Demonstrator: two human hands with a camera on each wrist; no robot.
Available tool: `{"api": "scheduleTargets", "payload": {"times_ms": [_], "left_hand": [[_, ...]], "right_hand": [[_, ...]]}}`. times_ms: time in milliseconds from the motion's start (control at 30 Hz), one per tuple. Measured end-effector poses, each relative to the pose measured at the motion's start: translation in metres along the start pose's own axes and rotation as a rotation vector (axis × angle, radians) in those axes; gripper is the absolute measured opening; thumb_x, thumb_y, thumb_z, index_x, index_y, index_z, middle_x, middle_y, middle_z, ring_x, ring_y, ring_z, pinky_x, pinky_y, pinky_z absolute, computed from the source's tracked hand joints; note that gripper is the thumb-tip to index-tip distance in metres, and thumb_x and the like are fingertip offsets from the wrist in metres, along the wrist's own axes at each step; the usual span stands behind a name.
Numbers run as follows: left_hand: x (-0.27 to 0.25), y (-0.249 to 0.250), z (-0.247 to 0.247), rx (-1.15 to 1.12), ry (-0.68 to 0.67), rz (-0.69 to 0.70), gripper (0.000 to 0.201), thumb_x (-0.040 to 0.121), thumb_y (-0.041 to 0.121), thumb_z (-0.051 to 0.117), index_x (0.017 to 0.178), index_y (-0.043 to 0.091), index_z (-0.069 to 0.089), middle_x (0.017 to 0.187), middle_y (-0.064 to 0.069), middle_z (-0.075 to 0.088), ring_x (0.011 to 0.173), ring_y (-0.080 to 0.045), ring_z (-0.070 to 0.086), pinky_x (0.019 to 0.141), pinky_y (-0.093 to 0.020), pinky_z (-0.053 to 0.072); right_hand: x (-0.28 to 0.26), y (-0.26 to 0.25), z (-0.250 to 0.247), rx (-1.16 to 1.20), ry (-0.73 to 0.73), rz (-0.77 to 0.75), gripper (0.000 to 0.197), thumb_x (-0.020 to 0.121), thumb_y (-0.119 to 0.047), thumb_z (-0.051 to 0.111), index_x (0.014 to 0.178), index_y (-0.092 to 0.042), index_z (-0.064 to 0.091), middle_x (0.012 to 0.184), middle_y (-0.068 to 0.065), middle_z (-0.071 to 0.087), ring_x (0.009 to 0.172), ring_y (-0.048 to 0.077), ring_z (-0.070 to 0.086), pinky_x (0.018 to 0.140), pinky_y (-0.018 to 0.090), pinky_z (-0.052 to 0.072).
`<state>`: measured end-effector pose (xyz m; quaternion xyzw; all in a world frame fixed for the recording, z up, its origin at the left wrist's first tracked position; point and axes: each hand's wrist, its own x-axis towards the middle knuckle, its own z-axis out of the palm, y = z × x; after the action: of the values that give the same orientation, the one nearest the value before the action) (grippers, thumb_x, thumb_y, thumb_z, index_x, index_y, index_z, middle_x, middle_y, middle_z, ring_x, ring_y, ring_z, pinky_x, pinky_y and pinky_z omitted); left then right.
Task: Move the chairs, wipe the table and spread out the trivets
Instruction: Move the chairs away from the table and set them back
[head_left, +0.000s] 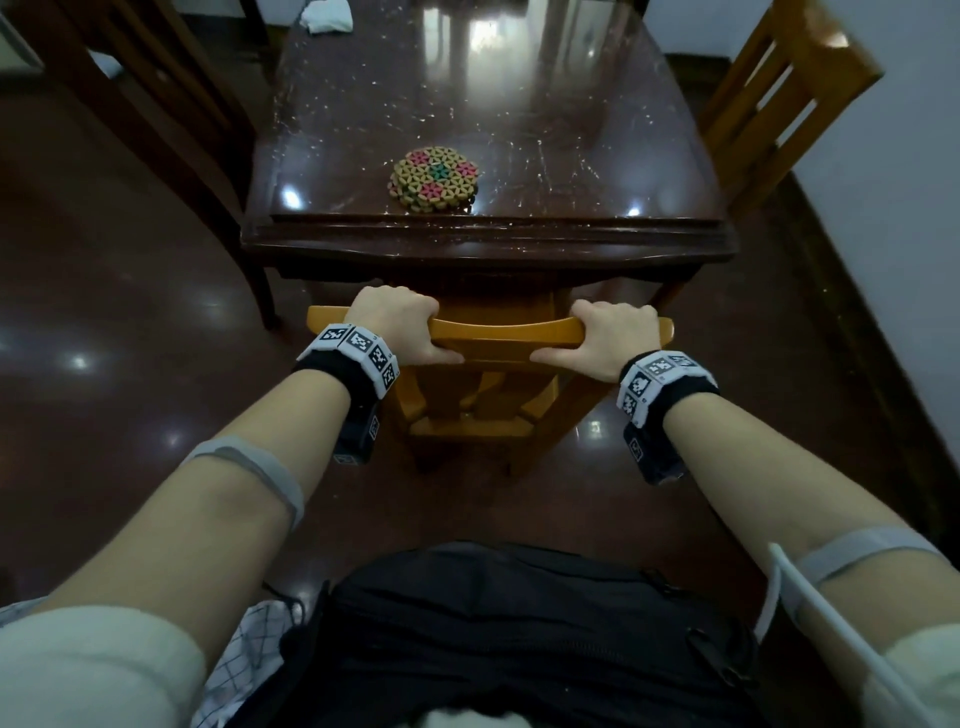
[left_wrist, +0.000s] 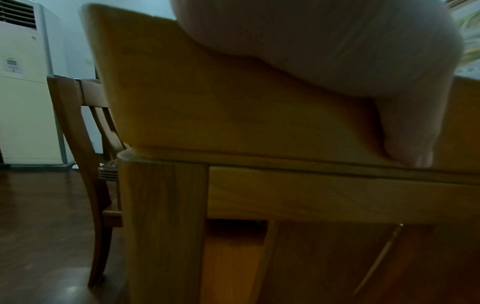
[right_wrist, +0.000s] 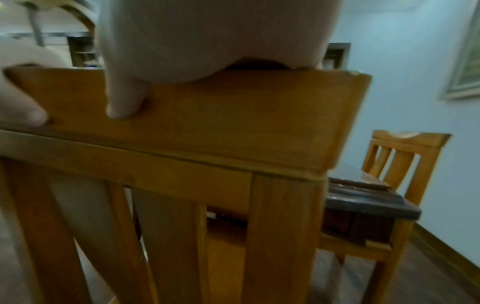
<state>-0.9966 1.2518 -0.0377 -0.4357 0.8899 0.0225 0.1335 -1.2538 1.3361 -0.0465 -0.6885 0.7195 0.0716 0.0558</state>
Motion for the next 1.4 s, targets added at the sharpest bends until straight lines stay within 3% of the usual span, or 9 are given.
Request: {"api": "scheduleTargets", "payload": {"times_ms": [100,267,533,733,900,1267,1400], "left_hand": [[-0.001,0.003,-0.003,-0.030,-0.049,-0.030,0.055,0.075,0.079,0.049,0.083,0.025,0.054,0.071,0.006,0.056,0.062,-0.009,0.053,0.060,-0.026,0.041],[-0.002,0.004,-0.004,-0.033,-0.090,-0.047,0.055,0.075,0.080,0.049,0.085,0.026,0.053,0.073,0.006,0.057,0.065,-0.010,0.055,0.070,-0.031,0.049],[-0.006,0.004,-0.002,0.046,-0.045,-0.044,0.059,0.071,0.084,0.046,0.084,0.027,0.054,0.069,0.006,0.057,0.061,-0.009,0.052,0.059,-0.028,0.040],[-0.003,0.006,0.000,0.046,-0.042,-0.055,0.057,0.072,0.082,0.049,0.081,0.026,0.053,0.067,0.006,0.055,0.063,-0.010,0.052,0.060,-0.027,0.037],[0.002,0.007,-0.001,0.052,-0.011,-0.041,0.061,0.071,0.084,0.047,0.083,0.025,0.056,0.065,0.007,0.055,0.060,-0.010,0.052,0.059,-0.026,0.038],[0.030,0.020,-0.007,0.038,0.018,-0.026,0.060,0.073,0.083,0.045,0.077,0.024,0.053,0.060,0.008,0.052,0.054,-0.008,0.049,0.055,-0.024,0.034],[0.041,0.017,-0.011,0.037,0.018,-0.035,0.064,0.071,0.086,0.043,0.078,0.024,0.055,0.063,0.006,0.056,0.056,-0.010,0.054,0.053,-0.024,0.039]], "right_hand": [[-0.002,-0.006,-0.002,-0.012,-0.043,0.067,0.074,0.067,-0.093,0.035,0.094,-0.025,0.049,0.081,-0.006,0.055,0.080,0.019,0.054,0.090,0.044,0.042],[-0.013,-0.012,-0.001,0.022,0.008,0.099,0.073,0.068,-0.091,0.038,0.089,-0.023,0.050,0.081,-0.004,0.057,0.080,0.019,0.054,0.088,0.041,0.040],[-0.023,-0.012,0.013,0.036,0.085,0.090,0.070,0.068,-0.092,0.033,0.084,-0.025,0.045,0.076,-0.008,0.051,0.074,0.017,0.050,0.085,0.042,0.041],[-0.017,-0.008,0.016,-0.058,0.119,0.000,0.071,0.072,-0.091,0.026,0.083,-0.023,0.045,0.070,-0.008,0.047,0.067,0.015,0.051,0.067,0.031,0.043],[-0.012,0.000,0.017,-0.074,0.135,-0.027,0.071,0.072,-0.091,0.024,0.084,-0.023,0.041,0.072,-0.007,0.049,0.066,0.014,0.049,0.068,0.032,0.047],[0.014,0.031,0.009,-0.135,0.126,-0.063,0.072,0.071,-0.091,0.025,0.086,-0.023,0.041,0.073,-0.006,0.051,0.067,0.015,0.049,0.065,0.031,0.041],[0.026,0.035,0.005,-0.130,0.128,-0.070,0.071,0.071,-0.091,0.027,0.084,-0.023,0.041,0.073,-0.007,0.051,0.067,0.014,0.048,0.064,0.030,0.041]]}}
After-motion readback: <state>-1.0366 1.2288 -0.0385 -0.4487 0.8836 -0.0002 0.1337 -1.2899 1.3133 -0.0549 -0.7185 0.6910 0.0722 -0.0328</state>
